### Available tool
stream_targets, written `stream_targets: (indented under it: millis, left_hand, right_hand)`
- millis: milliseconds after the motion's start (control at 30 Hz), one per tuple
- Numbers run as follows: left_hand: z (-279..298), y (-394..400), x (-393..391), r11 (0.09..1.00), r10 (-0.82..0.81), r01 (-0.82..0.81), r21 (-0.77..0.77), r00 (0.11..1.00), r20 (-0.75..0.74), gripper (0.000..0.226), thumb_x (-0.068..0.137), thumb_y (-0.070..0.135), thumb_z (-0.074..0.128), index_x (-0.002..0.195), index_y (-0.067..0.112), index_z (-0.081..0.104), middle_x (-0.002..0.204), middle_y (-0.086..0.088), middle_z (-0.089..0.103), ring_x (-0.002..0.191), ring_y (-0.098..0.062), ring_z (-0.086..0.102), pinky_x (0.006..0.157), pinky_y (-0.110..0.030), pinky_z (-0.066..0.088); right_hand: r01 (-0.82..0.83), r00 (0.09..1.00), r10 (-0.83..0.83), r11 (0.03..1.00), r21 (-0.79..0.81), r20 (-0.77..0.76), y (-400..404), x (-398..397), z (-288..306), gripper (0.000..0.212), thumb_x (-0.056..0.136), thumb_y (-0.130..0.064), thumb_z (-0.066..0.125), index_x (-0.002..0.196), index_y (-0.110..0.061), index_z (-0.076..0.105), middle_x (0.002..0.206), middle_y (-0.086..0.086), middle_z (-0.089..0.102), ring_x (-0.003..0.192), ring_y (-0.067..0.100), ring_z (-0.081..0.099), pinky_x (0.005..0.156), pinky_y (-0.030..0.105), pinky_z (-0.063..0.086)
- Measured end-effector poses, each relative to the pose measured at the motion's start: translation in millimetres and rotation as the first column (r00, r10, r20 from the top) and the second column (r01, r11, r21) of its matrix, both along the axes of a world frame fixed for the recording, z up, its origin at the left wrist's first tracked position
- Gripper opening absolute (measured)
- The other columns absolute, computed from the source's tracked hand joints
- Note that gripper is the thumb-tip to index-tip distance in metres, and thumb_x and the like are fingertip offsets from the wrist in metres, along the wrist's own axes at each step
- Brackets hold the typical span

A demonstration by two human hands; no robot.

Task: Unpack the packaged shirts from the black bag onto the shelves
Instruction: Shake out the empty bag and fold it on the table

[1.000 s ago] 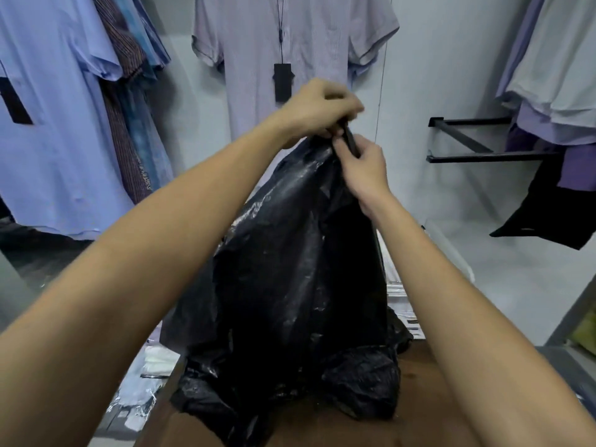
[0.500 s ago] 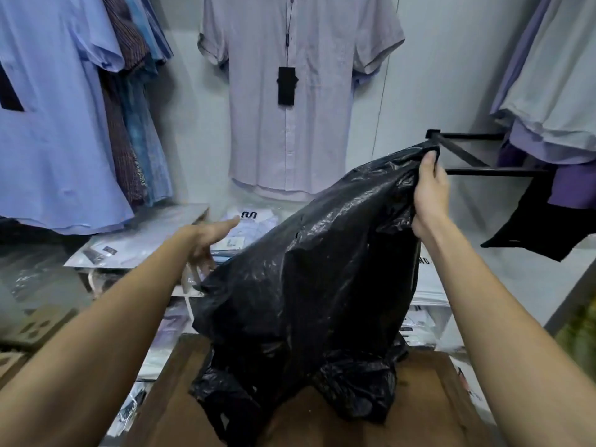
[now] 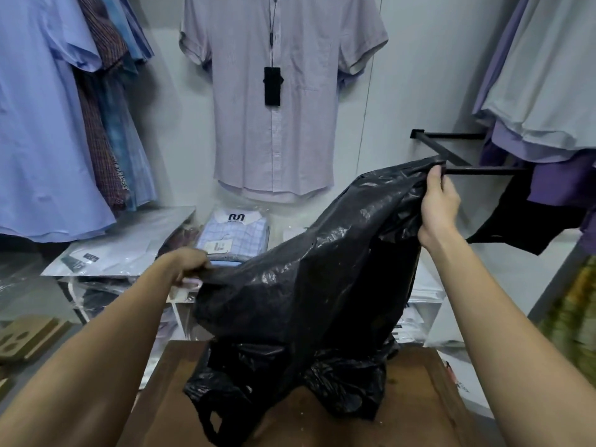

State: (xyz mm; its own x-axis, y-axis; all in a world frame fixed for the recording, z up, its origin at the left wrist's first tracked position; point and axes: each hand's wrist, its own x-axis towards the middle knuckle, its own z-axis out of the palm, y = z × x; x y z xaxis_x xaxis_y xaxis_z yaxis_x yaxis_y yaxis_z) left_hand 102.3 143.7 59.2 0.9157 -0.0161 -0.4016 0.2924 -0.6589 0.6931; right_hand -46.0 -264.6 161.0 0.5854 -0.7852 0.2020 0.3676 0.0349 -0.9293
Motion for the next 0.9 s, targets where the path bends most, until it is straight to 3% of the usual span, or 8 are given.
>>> stream_targets:
  millis: [100,200,300,433,533,700,800,900]
  left_hand:
    - [22.7,-8.1,11.6,0.916,0.204,-0.117,-0.383,0.959,0.196,0.015,0.095,0.006,0.066,0.105,0.017,0.064,0.1,-0.01,0.066,0.072,-0.018,0.058,0.062,-0.023,0.053]
    - [60.8,-22.9,9.3,0.859,0.257,-0.024,-0.511,0.885,0.389,0.029,0.094,0.017,0.072,0.121,0.015,0.063,0.088,-0.01,0.064,0.07,-0.018,0.06,0.064,-0.024,0.056]
    - [89.7,-40.9,7.9,0.87,0.21,0.113,-0.479,0.795,0.569,0.021,0.094,0.02,0.072,0.114,0.019,0.067,0.082,-0.007,0.058,0.07,-0.016,0.058,0.069,-0.027,0.051]
    - [114.2,-65.1,0.2,0.806,0.276,0.218,-0.55,0.684,0.676,0.01,0.098,0.015,0.065,0.105,0.021,0.067,0.064,0.002,0.05,0.056,-0.005,0.049,0.057,-0.02,0.042]
    - [128.3,-77.7,-9.6,0.769,0.213,0.36,-0.528,0.634,0.743,0.008,0.099,0.022,0.065,0.105,0.025,0.069,0.083,0.0,0.062,0.076,-0.009,0.057,0.076,-0.021,0.048]
    - [152.1,-77.6,-26.1,0.74,0.223,0.454,-0.497,0.532,0.817,0.012,0.097,0.023,0.066,0.098,0.034,0.072,0.086,0.01,0.063,0.081,-0.006,0.057,0.081,-0.02,0.047]
    - [160.7,-62.6,-28.3,0.736,0.308,0.419,-0.532,0.492,0.814,0.012,0.096,0.024,0.067,0.096,0.035,0.073,0.081,0.012,0.064,0.079,-0.009,0.057,0.077,-0.026,0.049]
    - [161.8,-51.9,-28.5,0.733,0.338,0.401,-0.549,0.486,0.806,0.009,0.097,0.022,0.067,0.1,0.029,0.071,0.075,0.017,0.065,0.073,-0.001,0.059,0.075,-0.023,0.05]
  right_hand:
    - [0.322,0.909,-0.377,0.907,-0.272,-0.178,-5.7,-2.0,-7.7,0.034,0.092,-0.03,0.062,0.124,-0.022,0.053,0.109,-0.003,0.058,0.117,0.027,0.056,0.089,0.032,0.043]
    - [0.411,0.801,-0.595,0.626,-0.663,-0.066,4.4,-0.7,-6.2,0.046,0.081,-0.024,0.061,0.127,-0.02,0.057,0.126,0.011,0.053,0.117,0.034,0.048,0.098,0.041,0.036]
    - [0.283,0.88,-0.47,0.389,-0.877,0.075,22.0,5.8,5.2,0.043,0.075,-0.011,0.059,0.115,-0.024,0.068,0.117,0.009,0.058,0.111,0.035,0.051,0.097,0.039,0.034]
    - [-0.109,0.977,-0.174,0.088,-0.99,-0.123,55.1,14.1,24.6,0.042,0.08,-0.015,0.05,0.107,-0.035,0.075,0.115,-0.006,0.067,0.114,0.025,0.051,0.1,0.042,0.037]
    - [-0.392,0.919,-0.012,0.069,-0.918,-0.393,84.3,16.2,36.2,0.033,0.096,-0.031,0.052,0.123,-0.034,0.07,0.123,-0.005,0.067,0.122,0.022,0.051,0.106,0.045,0.038]
    - [-0.709,0.691,-0.27,-0.077,-0.7,-0.67,92.3,27.6,29.9,0.074,0.087,-0.068,0.062,0.151,-0.035,0.044,0.149,0.0,0.052,0.138,0.03,0.044,0.111,0.051,0.035]
    - [-0.783,0.606,-0.227,-0.001,-0.622,-0.762,67.3,29.4,11.3,0.047,0.082,-0.073,0.064,0.118,-0.044,0.07,0.118,-0.014,0.071,0.118,0.021,0.062,0.103,0.042,0.045]
    - [-0.697,0.698,-0.164,0.07,-0.714,-0.697,48.8,29.9,0.0,0.03,0.091,-0.064,0.06,0.079,-0.039,0.072,0.084,-0.021,0.068,0.092,0.014,0.062,0.089,0.038,0.043]
